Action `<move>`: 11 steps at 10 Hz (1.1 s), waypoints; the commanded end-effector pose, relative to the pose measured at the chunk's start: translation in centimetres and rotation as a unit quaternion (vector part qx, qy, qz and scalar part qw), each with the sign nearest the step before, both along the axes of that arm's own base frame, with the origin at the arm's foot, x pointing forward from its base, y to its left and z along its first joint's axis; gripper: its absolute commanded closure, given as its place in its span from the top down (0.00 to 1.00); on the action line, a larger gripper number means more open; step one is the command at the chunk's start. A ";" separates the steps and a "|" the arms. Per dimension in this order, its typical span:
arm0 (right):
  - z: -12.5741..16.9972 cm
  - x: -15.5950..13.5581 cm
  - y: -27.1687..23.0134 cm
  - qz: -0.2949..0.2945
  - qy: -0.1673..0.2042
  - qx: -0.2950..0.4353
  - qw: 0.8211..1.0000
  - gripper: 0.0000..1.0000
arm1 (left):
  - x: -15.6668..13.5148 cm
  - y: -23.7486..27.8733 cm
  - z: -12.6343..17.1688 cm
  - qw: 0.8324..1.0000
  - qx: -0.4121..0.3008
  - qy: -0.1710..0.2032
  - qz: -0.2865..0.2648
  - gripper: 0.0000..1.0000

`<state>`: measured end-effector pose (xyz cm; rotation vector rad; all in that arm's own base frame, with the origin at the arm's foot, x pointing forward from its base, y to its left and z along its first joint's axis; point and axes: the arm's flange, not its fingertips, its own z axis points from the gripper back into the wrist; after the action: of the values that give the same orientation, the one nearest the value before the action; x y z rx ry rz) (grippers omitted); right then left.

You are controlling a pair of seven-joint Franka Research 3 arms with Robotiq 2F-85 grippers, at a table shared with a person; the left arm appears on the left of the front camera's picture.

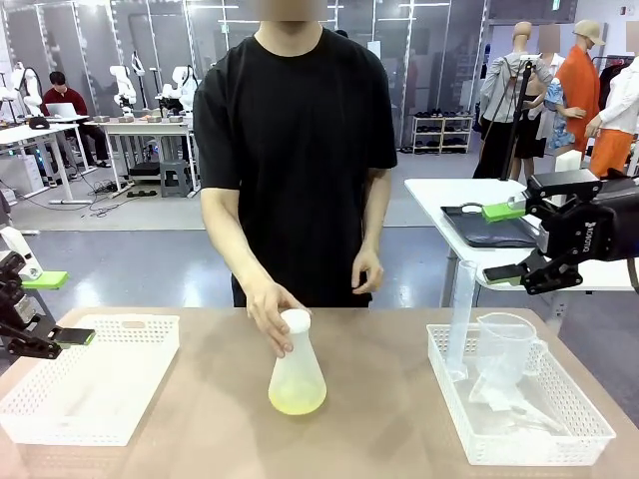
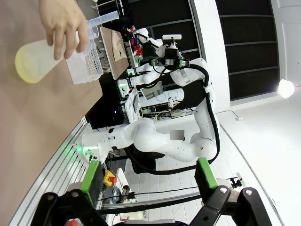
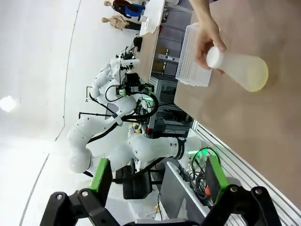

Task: Prepare the solutions needed for the experiment.
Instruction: When the human places the Big flask in the center of the table, pick up the Big flask and place it in the left Organizing basket.

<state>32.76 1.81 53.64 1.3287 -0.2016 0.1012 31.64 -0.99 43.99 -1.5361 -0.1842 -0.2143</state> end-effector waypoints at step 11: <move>0.0 0.0 0.0 0.000 0.000 0.000 1.000 1.00 | -0.1 0.0 0.2 1.000 -0.003 -0.003 -0.001 1.00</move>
<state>32.63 1.79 53.59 1.3192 -0.1950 0.0942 31.64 -0.99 43.99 -1.5361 -0.1842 -0.2143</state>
